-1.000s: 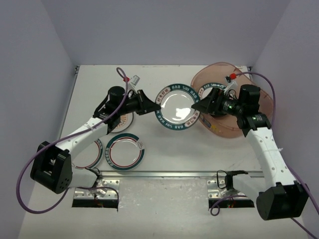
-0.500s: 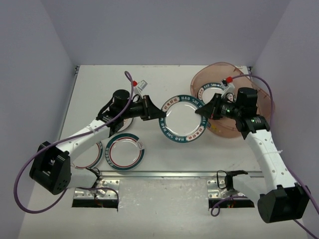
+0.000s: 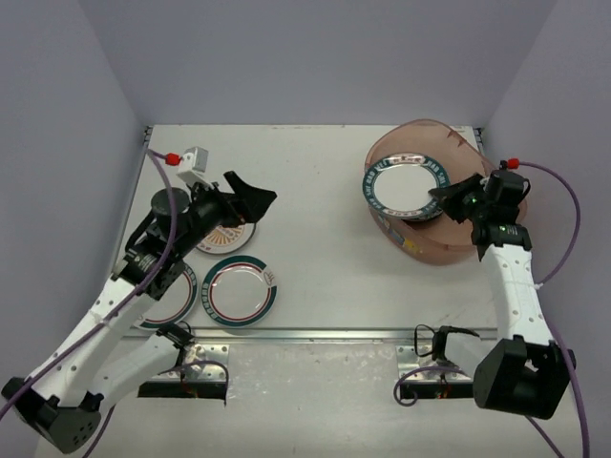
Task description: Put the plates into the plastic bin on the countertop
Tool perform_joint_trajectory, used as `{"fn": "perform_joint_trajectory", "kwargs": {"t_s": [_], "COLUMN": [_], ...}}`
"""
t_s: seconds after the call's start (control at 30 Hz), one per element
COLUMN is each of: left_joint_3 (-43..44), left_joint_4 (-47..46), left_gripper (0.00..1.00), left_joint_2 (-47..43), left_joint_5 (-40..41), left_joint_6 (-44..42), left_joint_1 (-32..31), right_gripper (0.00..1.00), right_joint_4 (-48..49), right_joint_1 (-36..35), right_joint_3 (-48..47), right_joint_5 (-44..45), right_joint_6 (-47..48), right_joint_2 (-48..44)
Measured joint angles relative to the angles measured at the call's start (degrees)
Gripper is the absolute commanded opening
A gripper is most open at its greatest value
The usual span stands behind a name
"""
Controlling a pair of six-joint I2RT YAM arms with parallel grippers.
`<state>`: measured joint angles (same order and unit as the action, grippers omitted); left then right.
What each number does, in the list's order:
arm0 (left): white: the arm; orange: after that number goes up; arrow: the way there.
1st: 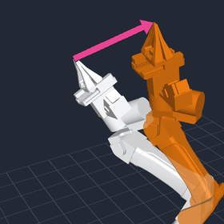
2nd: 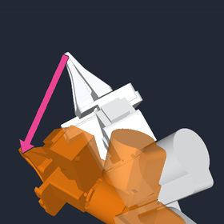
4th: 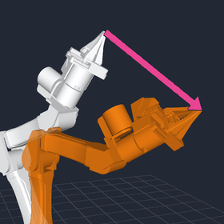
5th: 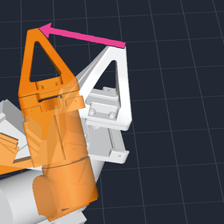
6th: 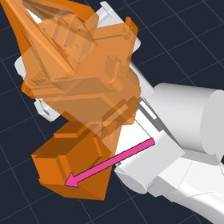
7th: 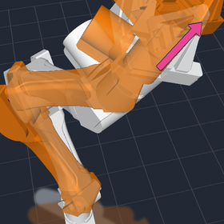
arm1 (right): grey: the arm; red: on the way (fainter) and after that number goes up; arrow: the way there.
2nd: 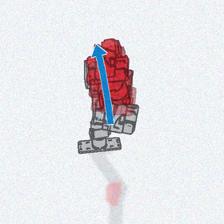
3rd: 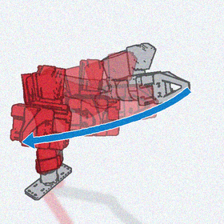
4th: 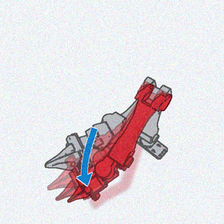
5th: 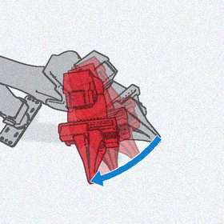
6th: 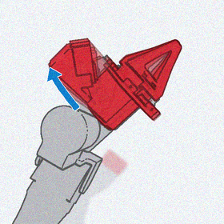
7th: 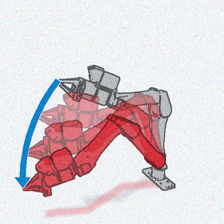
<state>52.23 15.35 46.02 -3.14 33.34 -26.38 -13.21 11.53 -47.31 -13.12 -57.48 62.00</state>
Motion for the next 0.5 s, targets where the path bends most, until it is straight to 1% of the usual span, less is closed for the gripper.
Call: {"fn": "perform_joint_trajectory", "kwargs": {"t_s": [0.13,0.23,0.33,0.43,0.47,0.5], "left_joint_3": [0.4,-0.1,-1.8,-3.7,-4.4,-5.3], "left_joint_4": [4.9,8.3,11.5,14.4,14.8,15.0], "left_gripper": [1.0,1.0,1.0,1.0,1.0,1.0], "left_joint_2": [-6.0,-7.8,-8.3,-10.0,-10.7,-11.3], "left_joint_5": [1.8,2.7,3.5,3.9,4.0,4.0], "left_joint_6": [-3.6,-6.5,-8.9,-10.7,-11.1,-11.5], "left_joint_1": [0.0,0.0,0.0,0.0,0.0,0.0], "right_gripper": [0.0,0.0,0.0,0.01,0.02,0.12], "right_joint_4": [5.1,9.1,11.8,14.3,15.0,15.5], "right_joint_1": [-0.2,-0.8,-1.3,-1.6,-1.6,-1.6], "right_joint_3": [2.2,2.7,2.9,3.5,3.4,3.3], "right_joint_5": [10.3,15.8,20.8,24.0,24.3,24.4], "right_joint_6": [-10.2,-15.4,-19.2,-20.9,-20.8,-20.6], "right_joint_2": [3.3,8.1,12.7,16.5,17.8,19.3]}}
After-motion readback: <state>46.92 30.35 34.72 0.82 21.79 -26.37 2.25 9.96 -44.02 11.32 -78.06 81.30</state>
